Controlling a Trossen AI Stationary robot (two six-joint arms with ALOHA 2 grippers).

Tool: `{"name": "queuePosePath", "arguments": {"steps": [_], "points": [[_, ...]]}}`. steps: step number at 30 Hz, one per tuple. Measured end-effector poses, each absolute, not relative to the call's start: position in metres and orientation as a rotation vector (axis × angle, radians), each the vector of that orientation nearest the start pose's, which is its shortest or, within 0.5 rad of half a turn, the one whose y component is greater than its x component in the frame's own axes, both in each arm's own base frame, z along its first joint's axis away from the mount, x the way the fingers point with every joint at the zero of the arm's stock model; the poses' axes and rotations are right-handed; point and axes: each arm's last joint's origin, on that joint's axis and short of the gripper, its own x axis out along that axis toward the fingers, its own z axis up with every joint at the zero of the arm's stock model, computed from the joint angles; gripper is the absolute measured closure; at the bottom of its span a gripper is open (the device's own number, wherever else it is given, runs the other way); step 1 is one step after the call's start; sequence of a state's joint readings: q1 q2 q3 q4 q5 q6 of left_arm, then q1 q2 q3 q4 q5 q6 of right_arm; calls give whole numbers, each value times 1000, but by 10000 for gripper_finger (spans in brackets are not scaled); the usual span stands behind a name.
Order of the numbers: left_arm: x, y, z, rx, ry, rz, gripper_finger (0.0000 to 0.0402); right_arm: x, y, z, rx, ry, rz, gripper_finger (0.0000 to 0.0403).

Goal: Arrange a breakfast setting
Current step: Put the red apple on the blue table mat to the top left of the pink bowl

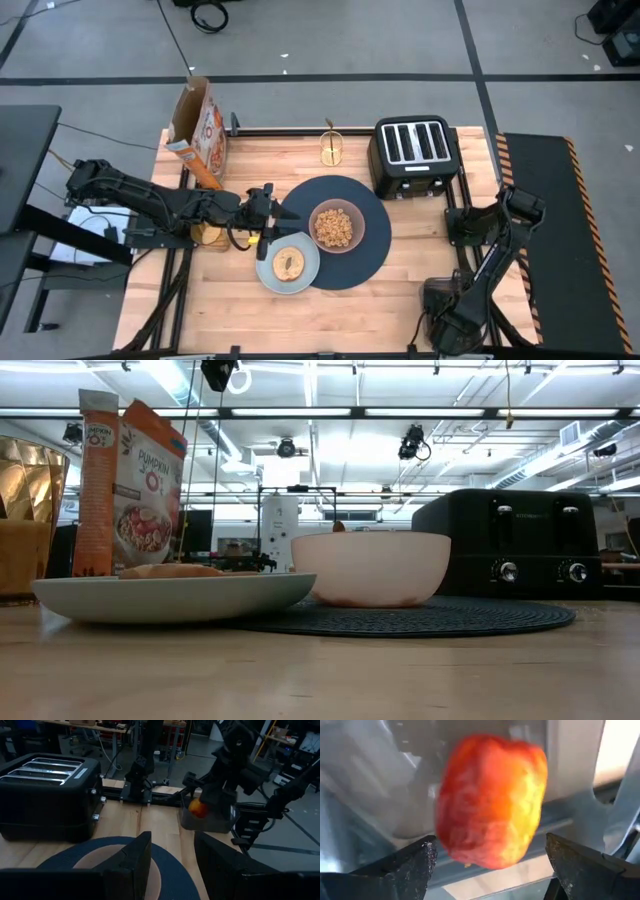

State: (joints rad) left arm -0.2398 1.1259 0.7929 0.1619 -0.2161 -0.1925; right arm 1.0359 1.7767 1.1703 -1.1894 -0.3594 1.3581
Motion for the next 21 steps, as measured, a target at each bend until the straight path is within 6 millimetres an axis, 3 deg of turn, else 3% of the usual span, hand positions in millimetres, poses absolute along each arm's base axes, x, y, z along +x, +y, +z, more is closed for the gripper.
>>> {"name": "queuePosePath", "arguments": {"steps": [5, 8, 16, 21], "points": [[246, -54, 302, -155, 169, -7, 246, 130, 254, 151, 321, 1990, -285, 21], [246, -54, 302, -158, 170, -6, 246, 131, 248, 143, 308, 1939, -331, 19], [246, -54, 302, -158, 171, -6, 246, 138, 250, 150, 341, 1933, -332, 18], [246, -54, 302, -158, 170, -5, 246, 139, 256, 160, 452, 2001, -386, 31]]}}
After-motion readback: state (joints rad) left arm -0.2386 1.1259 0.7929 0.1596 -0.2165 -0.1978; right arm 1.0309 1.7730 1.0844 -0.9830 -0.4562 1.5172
